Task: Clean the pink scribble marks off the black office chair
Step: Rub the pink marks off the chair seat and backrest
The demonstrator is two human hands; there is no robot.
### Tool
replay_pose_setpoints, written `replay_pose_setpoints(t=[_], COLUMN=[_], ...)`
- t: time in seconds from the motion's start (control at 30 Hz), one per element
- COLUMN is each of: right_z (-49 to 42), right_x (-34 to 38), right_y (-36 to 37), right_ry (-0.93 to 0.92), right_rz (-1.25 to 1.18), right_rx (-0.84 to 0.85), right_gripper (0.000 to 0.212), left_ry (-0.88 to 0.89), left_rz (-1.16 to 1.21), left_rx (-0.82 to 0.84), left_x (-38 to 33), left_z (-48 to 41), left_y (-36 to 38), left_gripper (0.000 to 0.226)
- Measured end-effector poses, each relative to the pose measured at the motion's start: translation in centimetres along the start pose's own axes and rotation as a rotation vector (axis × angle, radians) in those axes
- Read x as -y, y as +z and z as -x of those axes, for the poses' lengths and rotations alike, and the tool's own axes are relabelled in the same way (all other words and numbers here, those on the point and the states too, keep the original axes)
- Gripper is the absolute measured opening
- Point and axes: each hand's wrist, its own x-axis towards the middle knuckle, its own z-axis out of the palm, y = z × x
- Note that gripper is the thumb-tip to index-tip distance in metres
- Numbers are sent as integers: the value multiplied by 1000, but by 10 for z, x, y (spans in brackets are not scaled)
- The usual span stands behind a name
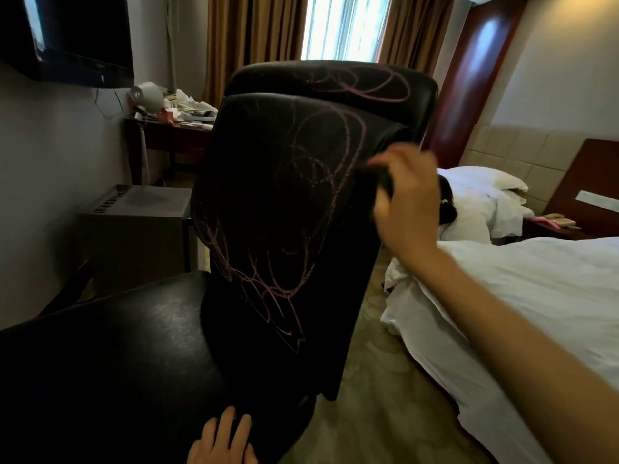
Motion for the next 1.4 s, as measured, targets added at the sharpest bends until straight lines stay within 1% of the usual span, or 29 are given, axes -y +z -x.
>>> replay_pose_setpoints(t=[0.03, 0.07, 0.1, 0.17, 0.2, 0.23, 0.27, 0.3, 0.33, 0.37, 0.43, 0.47, 0.53, 0.6, 0.67, 0.7, 0.73, 0.8, 0.87, 0.9, 1.0, 1.07, 1.13, 1.2, 1.23, 1.27, 1.33, 1.37, 1.4], right_z=[-22, -41, -53, -60, -56, -48, -37, -24, -11, 2, 27, 40, 66, 91, 113, 120, 122, 115, 99, 92, 84, 85, 83, 79, 76, 72, 58, 48, 39], right_x=[-7, -15, -22, -28, -28, -27, -24, -23, -23, -23, -21, -20, -19, -23, -27, -27, -25, -19, -15, -15, -22, -27, -33, -40, -44, -49, -57, -60, -60], right_y=[0, 2, 4, 12, 15, 20, 24, 28, 31, 32, 33, 33, 30, 27, 22, 18, 14, 10, 12, 15, 27, 33, 39, 46, 51, 56, 69, 77, 85], right_ry=[12, 19, 27, 44, 34, -2, -61, -120, -147, -132, -58, -29, -16, -45, -55, -35, -1, 51, 56, 51, 26, 16, 30, 45, 56, 63, 50, 50, 76], right_rz=[46, 86, 125, 185, 208, 232, 256, 263, 241, 194, 77, 35, 0, -4, -4, -18, -41, -78, -75, -51, 39, 40, 7, -12, -11, -4, 29, 41, 40], right_rx=[-39, -67, -80, -75, -68, -57, -43, -33, -30, -34, -39, -27, 31, 139, 230, 245, 235, 163, 103, 102, 157, 168, 176, 213, 242, 279, 369, 424, 483], right_gripper=[24, 21, 19, 17, 17, 17, 16, 15, 16, 17, 19, 22, 26, 27, 26, 26, 27, 28, 24, 22, 23, 28, 31, 30, 29, 27, 24, 22, 20], left_ry=[-52, -52, -26, -34, -57, -104, -114, -99, -86, -79, -18, 2, 6, 14, -3, -2, 20, 27, 27, 10, -68, -159, -278, -475, -541, -558, -576, -582, -572], left_rz=[-19, -32, -31, -40, -63, -61, -71, -54, 32, 78, 51, 44, 47, 31, 55, 69, 71, 56, 19, 16, 23, -17, -96, -150, -163, -171, -151, -129, -116], left_rx=[5, -23, -81, -107, -45, -5, -25, -96, -68, -98, -266, -303, -329, -348, -339, -317, -311, -274, -285, -303, -466, -491, -450, -357, -313, -281, -232, -233, -270], left_x=[-2, -5, -4, -4, -1, -1, -2, -2, 4, 7, 9, 10, 8, 7, 7, 7, 10, 13, 23, 28, 49, 67, 90, 110, 119, 127, 137, 140, 144], left_z=[0, 1, -2, -5, -7, -8, -8, -9, -4, 1, 2, 3, 4, 1, 1, 2, 1, 5, 12, 19, 38, 51, 60, 65, 67, 68, 73, 76, 79], left_y=[-4, -11, -11, -11, -6, -2, 3, 2, 9, 14, 21, 27, 24, 28, 30, 29, 31, 24, 19, 15, 8, 1, -7, -14, -17, -18, -26, -29, -31], left_gripper=[61, 64, 60, 49, 50, 51, 50, 48, 47, 46, 43, 43, 43, 43, 43, 43, 43, 44, 46, 47, 45, 43, 39, 34, 38, 42, 41, 38, 35])
